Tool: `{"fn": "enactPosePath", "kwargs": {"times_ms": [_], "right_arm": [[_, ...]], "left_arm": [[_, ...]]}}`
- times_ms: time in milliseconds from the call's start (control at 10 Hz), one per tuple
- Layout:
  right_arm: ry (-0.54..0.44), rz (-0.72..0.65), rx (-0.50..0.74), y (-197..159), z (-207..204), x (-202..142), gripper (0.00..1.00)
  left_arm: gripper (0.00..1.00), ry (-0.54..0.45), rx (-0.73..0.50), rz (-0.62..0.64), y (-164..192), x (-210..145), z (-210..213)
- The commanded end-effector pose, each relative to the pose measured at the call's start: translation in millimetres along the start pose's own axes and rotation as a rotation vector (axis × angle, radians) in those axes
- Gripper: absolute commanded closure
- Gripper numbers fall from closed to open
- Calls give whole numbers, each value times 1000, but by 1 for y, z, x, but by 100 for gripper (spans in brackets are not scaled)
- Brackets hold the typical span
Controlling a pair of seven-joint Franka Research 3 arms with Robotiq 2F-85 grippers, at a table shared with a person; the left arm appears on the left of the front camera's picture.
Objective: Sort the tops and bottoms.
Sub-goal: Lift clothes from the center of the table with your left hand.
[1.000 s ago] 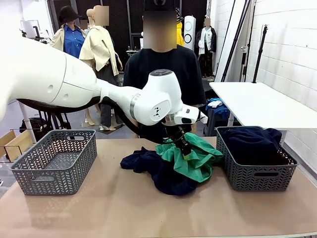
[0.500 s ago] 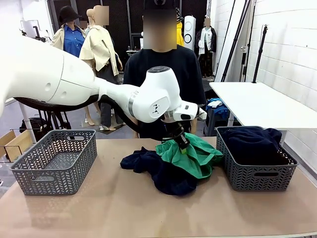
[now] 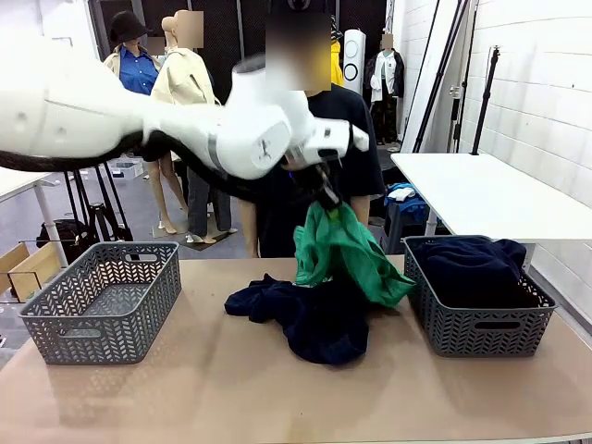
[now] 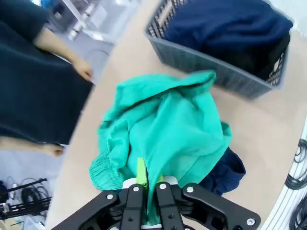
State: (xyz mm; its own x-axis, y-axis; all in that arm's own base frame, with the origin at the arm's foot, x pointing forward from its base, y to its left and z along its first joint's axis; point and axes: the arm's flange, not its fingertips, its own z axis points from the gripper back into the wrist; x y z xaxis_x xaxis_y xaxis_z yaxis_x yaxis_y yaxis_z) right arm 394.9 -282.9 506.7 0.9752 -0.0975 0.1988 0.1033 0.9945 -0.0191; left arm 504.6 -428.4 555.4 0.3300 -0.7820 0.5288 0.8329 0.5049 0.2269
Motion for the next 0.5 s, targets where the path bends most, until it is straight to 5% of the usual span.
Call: {"fn": "enactPosePath", "kwargs": {"times_ms": [0, 400], "right_arm": [[6, 6, -14, -1, 0, 0, 0], [6, 6, -14, -1, 0, 0, 0]], "left_arm": [[100, -60, 99, 7, 10, 18, 52], [100, -187, 227, 70, 43, 86, 201]]}}
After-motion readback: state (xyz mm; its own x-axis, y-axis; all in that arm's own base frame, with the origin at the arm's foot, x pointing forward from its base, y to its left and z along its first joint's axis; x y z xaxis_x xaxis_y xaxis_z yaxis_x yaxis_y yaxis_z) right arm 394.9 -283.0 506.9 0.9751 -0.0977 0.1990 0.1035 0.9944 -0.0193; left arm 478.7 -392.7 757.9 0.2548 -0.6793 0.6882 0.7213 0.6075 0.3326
